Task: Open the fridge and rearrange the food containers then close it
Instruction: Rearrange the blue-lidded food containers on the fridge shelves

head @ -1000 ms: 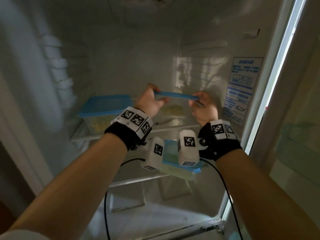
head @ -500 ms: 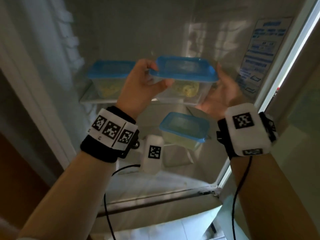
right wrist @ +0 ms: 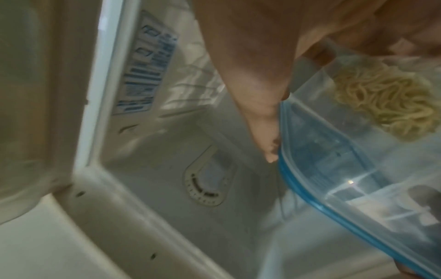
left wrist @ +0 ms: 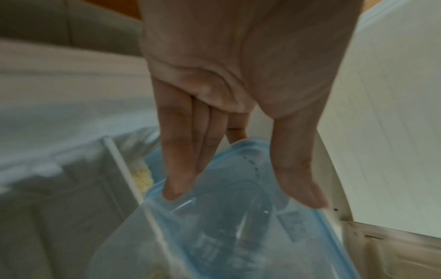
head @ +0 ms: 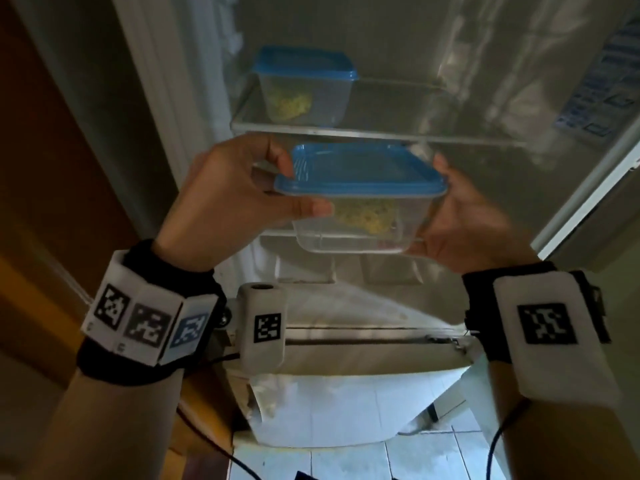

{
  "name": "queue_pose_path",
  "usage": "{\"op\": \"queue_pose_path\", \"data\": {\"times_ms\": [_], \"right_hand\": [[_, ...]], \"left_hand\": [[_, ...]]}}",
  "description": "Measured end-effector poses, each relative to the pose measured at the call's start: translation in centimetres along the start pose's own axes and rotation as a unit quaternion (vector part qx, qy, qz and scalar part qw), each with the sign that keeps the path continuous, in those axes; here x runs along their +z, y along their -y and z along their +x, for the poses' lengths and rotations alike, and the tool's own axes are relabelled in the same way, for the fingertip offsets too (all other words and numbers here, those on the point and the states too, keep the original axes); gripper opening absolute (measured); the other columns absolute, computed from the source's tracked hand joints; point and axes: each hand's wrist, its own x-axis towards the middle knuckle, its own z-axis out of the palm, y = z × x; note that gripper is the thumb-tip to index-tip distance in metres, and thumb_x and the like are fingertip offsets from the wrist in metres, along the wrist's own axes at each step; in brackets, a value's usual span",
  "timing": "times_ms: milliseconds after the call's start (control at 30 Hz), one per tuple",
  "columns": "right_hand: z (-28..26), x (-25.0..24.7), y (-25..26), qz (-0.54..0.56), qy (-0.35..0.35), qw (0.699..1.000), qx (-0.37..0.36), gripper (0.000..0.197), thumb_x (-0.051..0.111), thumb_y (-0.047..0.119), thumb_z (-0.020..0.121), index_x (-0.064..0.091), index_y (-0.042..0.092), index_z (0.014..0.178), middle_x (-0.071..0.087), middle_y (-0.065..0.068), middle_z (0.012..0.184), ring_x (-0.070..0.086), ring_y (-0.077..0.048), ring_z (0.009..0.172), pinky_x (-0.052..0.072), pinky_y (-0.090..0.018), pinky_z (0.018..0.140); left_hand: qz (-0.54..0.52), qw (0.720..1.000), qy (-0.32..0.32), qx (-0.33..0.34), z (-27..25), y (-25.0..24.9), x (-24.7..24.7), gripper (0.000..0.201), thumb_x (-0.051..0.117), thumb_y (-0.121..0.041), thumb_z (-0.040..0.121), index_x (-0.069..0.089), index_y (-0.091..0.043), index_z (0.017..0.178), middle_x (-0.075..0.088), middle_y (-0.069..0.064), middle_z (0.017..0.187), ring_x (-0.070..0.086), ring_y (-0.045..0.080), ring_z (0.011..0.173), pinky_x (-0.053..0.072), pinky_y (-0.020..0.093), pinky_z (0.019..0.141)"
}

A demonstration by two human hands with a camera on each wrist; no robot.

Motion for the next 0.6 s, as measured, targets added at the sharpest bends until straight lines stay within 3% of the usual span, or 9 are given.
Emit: {"op": "queue_pose_path", "data": {"times_ms": [67, 100, 200, 267, 367, 433, 500, 567, 600], "right_hand": [[0.8, 0.8, -0.9, 0.005, -0.022, 0.999, 0.048, 0.077, 0.066, 0.045, 0.054, 0.053, 0.020, 0.125, 0.061, -0.007, 0.112, 0.074, -0.024, 0.074, 0.058, -0.041, 0.058], [1.4, 1.0, -1.4, 0.011, -0.028, 0.998, 0.063, 0.070, 0.065, 0.043, 0.057, 0.053, 0.018, 0.122, 0.060, -0.007, 0.108, 0.073, -0.024, 0.072, 0.058, -0.039, 0.055], [3.6, 1.4, -2.4, 0.031, -0.089, 0.993, 0.072, 0.029, 0.056, 0.033, 0.081, 0.056, 0.013, 0.103, 0.056, -0.007, 0.091, 0.062, -0.026, 0.080, 0.056, -0.044, 0.068], [5.2, 1.6, -3.1, 0.023, -0.130, 0.989, 0.067, 0.019, 0.056, 0.032, 0.083, 0.057, 0.013, 0.088, 0.055, -0.008, 0.088, 0.059, -0.027, 0.080, 0.050, -0.049, 0.081], [6.6, 1.3, -3.8, 0.007, -0.129, 0.990, 0.047, 0.017, 0.057, 0.033, 0.084, 0.060, 0.016, 0.081, 0.056, -0.008, 0.091, 0.058, -0.027, 0.079, 0.049, -0.049, 0.082], [6.9, 0.9, -4.0, -0.021, -0.091, 0.994, 0.051, 0.027, 0.050, 0.031, 0.089, 0.067, 0.019, 0.072, 0.055, -0.009, 0.090, 0.053, -0.025, 0.075, 0.047, -0.039, 0.073], [7.2, 0.7, -4.2, -0.060, -0.061, 0.994, 0.070, 0.039, 0.045, 0.031, 0.092, 0.071, 0.019, 0.065, 0.053, -0.021, 0.102, 0.050, -0.032, 0.077, 0.042, -0.034, 0.067], [7.7, 0.6, -4.3, -0.086, -0.081, 0.990, 0.075, 0.032, 0.044, 0.026, 0.093, 0.067, 0.017, 0.073, 0.051, -0.034, 0.121, 0.052, -0.045, 0.092, 0.045, -0.038, 0.071], [8.2, 0.5, -4.4, -0.094, -0.098, 0.988, 0.071, 0.024, 0.045, 0.022, 0.093, 0.063, 0.015, 0.077, 0.049, -0.034, 0.127, 0.053, -0.042, 0.096, 0.047, -0.044, 0.080]], "left_hand": [[0.008, 0.999, 0.008, -0.032, -0.3, 1.0, -0.3, 0.039, 0.076, -0.042, 0.047, 0.048, -0.026, 0.068, 0.071, -0.009, 0.084, 0.071, -0.001, 0.074, 0.055, 0.013, 0.061], [0.002, 0.999, 0.012, -0.048, -0.1, 1.6, -0.2, 0.039, 0.078, -0.037, 0.051, 0.048, -0.024, 0.070, 0.071, -0.007, 0.091, 0.071, 0.003, 0.080, 0.055, 0.014, 0.062], [0.002, 0.997, 0.005, -0.081, 0.9, 3.8, 0.8, 0.038, 0.081, -0.017, 0.060, 0.046, -0.021, 0.072, 0.067, -0.005, 0.099, 0.068, 0.011, 0.089, 0.056, 0.016, 0.064], [0.005, 0.995, -0.031, -0.099, 1.7, 5.4, 1.6, 0.040, 0.083, -0.018, 0.058, 0.044, -0.025, 0.066, 0.067, 0.000, 0.103, 0.067, 0.018, 0.096, 0.059, 0.033, 0.078], [0.018, 0.990, -0.061, -0.128, 2.9, 7.4, 2.7, 0.042, 0.083, -0.029, 0.051, 0.043, -0.029, 0.061, 0.069, 0.010, 0.105, 0.065, 0.027, 0.100, 0.054, 0.050, 0.084], [0.033, 0.985, -0.063, -0.155, 3.8, 8.7, 3.4, 0.043, 0.082, -0.035, 0.049, 0.042, -0.029, 0.061, 0.067, 0.012, 0.103, 0.064, 0.031, 0.100, 0.054, 0.050, 0.083], [0.038, 0.980, -0.062, -0.187, 4.6, 9.9, 3.9, 0.042, 0.083, -0.035, 0.050, 0.043, -0.029, 0.062, 0.065, 0.009, 0.103, 0.063, 0.030, 0.099, 0.055, 0.047, 0.083], [0.028, 0.975, -0.060, -0.211, 5.3, 11.1, 4.2, 0.041, 0.084, -0.033, 0.048, 0.045, -0.029, 0.062, 0.065, 0.008, 0.106, 0.063, 0.029, 0.100, 0.055, 0.047, 0.085], [0.024, 0.974, -0.061, -0.216, 5.6, 11.7, 4.4, 0.041, 0.083, -0.031, 0.047, 0.045, -0.029, 0.062, 0.065, 0.009, 0.108, 0.062, 0.030, 0.101, 0.054, 0.048, 0.087]]}}
